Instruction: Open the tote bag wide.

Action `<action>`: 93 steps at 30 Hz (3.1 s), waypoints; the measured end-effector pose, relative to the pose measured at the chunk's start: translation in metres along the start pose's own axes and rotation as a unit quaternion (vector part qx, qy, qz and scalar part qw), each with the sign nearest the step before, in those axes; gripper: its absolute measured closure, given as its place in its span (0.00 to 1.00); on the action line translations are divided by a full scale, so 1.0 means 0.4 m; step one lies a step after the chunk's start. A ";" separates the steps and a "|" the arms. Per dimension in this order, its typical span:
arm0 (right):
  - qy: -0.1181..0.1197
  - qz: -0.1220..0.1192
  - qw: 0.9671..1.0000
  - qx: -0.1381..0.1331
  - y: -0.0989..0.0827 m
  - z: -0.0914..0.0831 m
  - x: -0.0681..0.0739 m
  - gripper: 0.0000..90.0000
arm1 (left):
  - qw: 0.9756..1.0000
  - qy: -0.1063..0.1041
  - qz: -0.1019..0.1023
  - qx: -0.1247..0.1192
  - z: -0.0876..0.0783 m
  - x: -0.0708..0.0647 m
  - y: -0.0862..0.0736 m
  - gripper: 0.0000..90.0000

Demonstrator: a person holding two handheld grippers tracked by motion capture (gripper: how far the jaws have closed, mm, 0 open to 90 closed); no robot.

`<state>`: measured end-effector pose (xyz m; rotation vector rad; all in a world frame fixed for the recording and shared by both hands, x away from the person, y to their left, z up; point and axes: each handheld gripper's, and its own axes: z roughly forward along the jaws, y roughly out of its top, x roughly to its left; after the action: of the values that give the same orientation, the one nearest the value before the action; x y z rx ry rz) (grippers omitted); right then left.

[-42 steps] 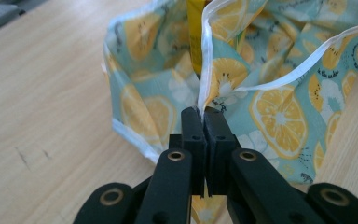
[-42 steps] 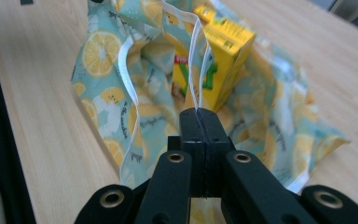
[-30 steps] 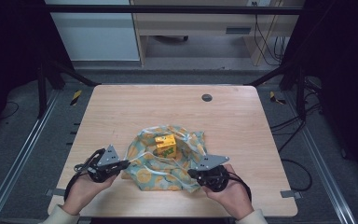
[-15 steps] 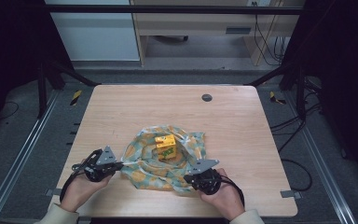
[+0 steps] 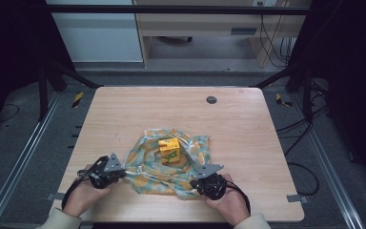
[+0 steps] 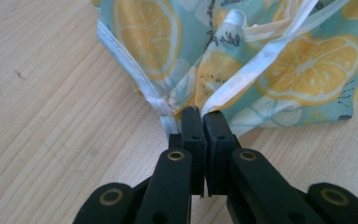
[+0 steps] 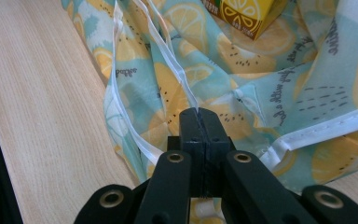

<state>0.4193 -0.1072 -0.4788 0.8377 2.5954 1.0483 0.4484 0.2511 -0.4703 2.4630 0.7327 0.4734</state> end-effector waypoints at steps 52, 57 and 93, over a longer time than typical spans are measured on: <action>-0.112 0.061 0.990 -0.064 0.137 0.029 -0.213 0.99 | 0.996 -0.001 0.009 -0.085 0.005 -0.050 0.074 0.89; -0.123 0.091 0.984 -0.090 0.143 0.021 -0.262 1.00 | 0.995 0.009 0.014 -0.099 -0.014 -0.050 0.083 0.96; -0.145 0.116 0.977 -0.103 0.150 0.007 -0.316 0.56 | 0.997 -0.003 0.015 -0.072 0.007 -0.083 0.060 0.66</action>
<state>0.5487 -0.1440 -0.4408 1.1624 2.1460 1.1348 0.4329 0.2133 -0.4646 2.3433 0.6372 0.5126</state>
